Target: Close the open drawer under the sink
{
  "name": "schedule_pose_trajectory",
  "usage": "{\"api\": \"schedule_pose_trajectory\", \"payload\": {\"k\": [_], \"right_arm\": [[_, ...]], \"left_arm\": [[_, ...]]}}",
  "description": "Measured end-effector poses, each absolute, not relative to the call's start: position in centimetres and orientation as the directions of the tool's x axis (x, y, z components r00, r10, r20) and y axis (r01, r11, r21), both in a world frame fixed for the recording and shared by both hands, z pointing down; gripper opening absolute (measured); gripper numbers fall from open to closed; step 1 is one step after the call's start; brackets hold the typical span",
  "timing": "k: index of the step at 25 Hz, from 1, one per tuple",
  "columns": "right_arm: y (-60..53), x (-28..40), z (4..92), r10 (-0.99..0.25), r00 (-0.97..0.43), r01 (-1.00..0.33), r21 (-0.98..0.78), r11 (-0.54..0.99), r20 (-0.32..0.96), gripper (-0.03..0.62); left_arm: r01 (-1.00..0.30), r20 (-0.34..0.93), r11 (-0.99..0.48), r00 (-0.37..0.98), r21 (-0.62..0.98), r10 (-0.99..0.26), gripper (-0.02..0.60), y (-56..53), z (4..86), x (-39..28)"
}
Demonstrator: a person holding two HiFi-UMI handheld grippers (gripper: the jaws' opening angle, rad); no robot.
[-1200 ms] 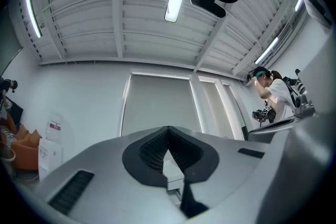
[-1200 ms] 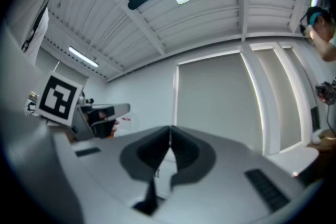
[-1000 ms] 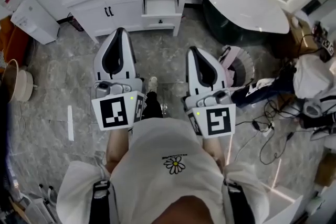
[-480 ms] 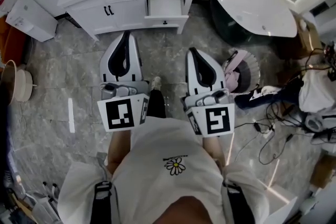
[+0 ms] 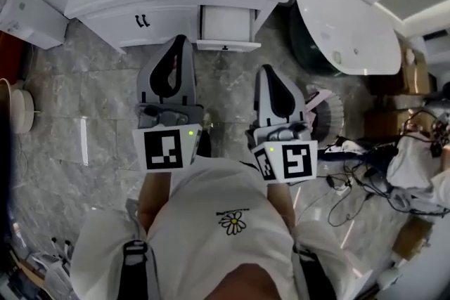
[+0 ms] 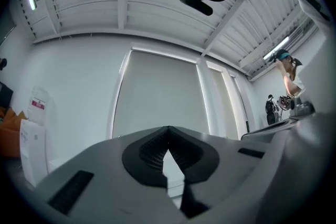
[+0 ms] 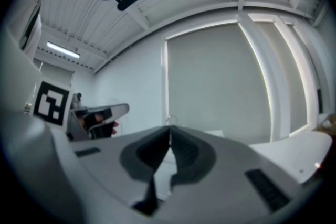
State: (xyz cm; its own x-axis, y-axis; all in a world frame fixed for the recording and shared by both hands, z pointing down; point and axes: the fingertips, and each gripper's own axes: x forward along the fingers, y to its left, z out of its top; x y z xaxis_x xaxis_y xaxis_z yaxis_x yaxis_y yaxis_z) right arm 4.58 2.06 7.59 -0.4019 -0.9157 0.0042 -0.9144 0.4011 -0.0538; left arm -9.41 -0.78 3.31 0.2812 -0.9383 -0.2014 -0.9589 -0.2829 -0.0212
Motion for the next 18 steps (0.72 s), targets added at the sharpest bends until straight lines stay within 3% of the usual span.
{"api": "schedule_pose_trajectory", "payload": {"k": [9,18], "right_arm": [[-6.0,3.0,10.3,-0.904,-0.419,-0.907,-0.069,0.415,0.082,0.029],[-8.5,6.5,7.8,-0.926,-0.377,-0.923,-0.074,0.376,-0.006,0.029]], "left_arm": [[-0.966,-0.129,-0.252,0.242,0.064,-0.962,0.020,-10.1,6.4,-12.1],[-0.965,-0.150,-0.260,0.254,0.023,-0.956,0.020,-9.6,5.0,-8.1]]}}
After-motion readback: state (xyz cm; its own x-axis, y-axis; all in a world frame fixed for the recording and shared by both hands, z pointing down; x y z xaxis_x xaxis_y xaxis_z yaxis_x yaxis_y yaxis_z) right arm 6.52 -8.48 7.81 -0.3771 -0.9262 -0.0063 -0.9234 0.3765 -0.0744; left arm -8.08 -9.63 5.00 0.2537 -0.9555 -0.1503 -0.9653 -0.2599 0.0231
